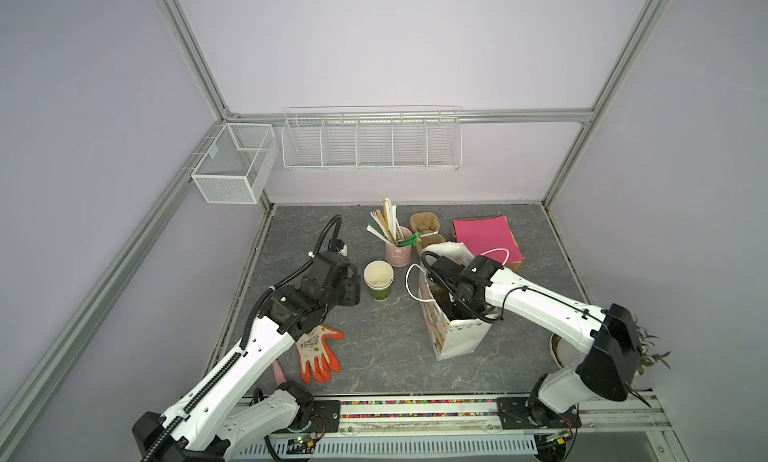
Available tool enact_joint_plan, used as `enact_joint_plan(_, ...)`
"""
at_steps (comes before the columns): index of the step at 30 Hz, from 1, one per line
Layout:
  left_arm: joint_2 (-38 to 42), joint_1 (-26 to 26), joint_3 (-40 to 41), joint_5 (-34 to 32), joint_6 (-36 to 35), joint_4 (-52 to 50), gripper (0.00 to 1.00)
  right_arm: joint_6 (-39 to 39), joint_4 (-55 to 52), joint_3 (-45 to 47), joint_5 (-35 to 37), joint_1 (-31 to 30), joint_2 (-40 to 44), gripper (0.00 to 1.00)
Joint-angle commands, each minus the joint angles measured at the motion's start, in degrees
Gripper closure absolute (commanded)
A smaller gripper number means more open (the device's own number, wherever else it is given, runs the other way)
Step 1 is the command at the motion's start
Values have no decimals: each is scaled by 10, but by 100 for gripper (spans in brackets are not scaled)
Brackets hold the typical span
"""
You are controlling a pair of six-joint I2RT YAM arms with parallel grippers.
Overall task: Pack a coffee takeout order
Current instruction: Place the coffee cup in the cup tray.
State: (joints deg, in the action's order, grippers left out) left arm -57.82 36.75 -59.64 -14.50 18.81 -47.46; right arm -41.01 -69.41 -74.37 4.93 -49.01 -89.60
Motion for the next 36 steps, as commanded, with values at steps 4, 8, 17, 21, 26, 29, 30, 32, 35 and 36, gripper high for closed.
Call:
enact_joint_plan(4, -5, -2, 3, 3, -4, -11, 30, -16, 34, 63, -8, -5, -40, 32)
enact_joint_plan(8, -5, -2, 2, 3, -4, -11, 30, -16, 42, 73, -10, -6, -48, 32)
enact_joint_plan(17, -6, -2, 2, 4, -4, -11, 30, -15, 60, 91, -10, -6, -58, 32)
enact_joint_plan(21, -8, -2, 1, 5, -4, -11, 30, -10, 54, 87, -4, -6, -68, 31)
enact_joint_plan(26, -5, -2, 2, 5, -4, -11, 30, -7, 53, 79, -2, -6, -65, 31)
enact_joint_plan(29, -5, -2, 3, 4, -4, -11, 30, -5, 62, 86, -7, -6, -73, 31)
enact_joint_plan(30, -4, -2, 3, 5, -4, -11, 30, -4, 65, 88, -9, -6, -76, 31)
enact_joint_plan(32, -4, -2, 3, 6, -4, -11, 30, -2, 69, 92, -9, -6, -77, 31)
enact_joint_plan(35, -5, -2, 2, 6, -4, -11, 30, 2, 69, 92, -8, -6, -84, 31)
enact_joint_plan(36, -5, -2, 3, 6, -4, -11, 30, 3, 70, 92, -10, -6, -87, 31)
